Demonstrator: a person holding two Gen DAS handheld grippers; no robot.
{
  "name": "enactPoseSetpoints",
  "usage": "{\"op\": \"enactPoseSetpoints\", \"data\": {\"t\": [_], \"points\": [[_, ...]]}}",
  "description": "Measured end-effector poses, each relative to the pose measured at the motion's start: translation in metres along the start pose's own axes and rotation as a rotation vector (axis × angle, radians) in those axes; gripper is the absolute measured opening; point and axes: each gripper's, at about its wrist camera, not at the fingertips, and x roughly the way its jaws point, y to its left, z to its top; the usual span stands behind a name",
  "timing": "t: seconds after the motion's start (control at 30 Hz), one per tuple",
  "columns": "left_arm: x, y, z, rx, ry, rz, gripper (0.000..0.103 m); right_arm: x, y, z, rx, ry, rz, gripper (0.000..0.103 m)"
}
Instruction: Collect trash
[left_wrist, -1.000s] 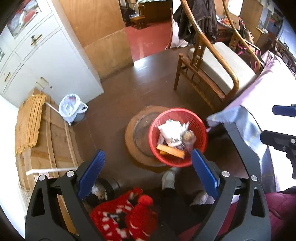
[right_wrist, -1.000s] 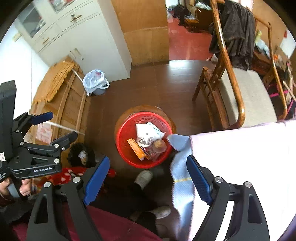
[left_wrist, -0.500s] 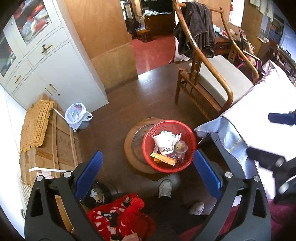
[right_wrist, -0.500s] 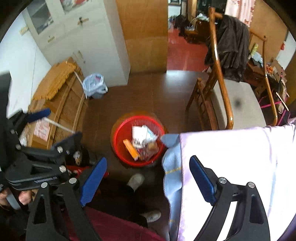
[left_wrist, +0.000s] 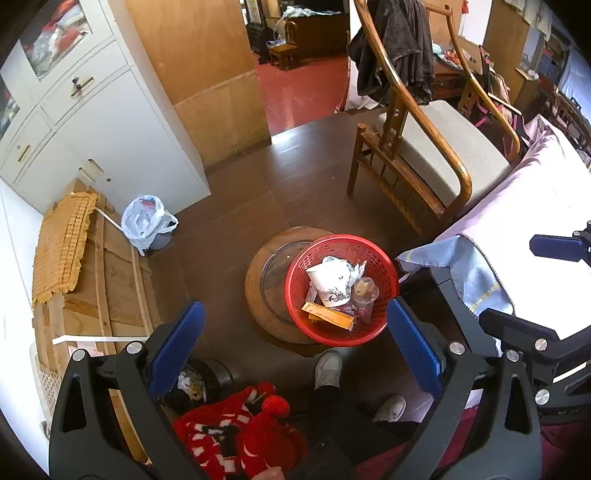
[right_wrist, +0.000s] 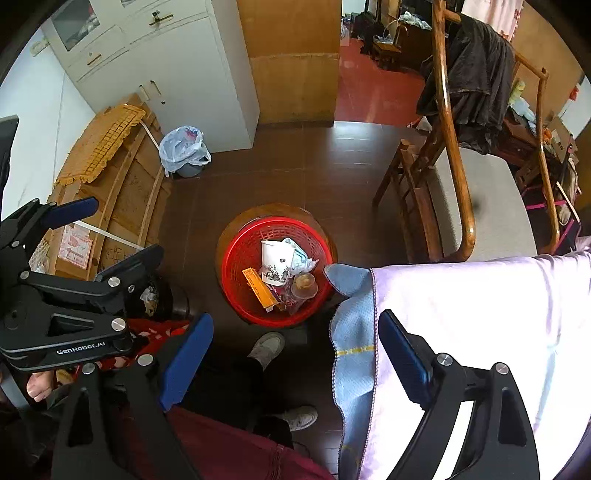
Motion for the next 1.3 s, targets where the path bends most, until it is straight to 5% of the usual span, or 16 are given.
{"op": "enactPoseSetpoints", "data": {"t": [1.3], "points": [[0.019,-0.012,0.009,0.059,0.034,-0.038,0.095,0.011,-0.009,-0.002,0.048,0.035,-0.019,0.089]]}}
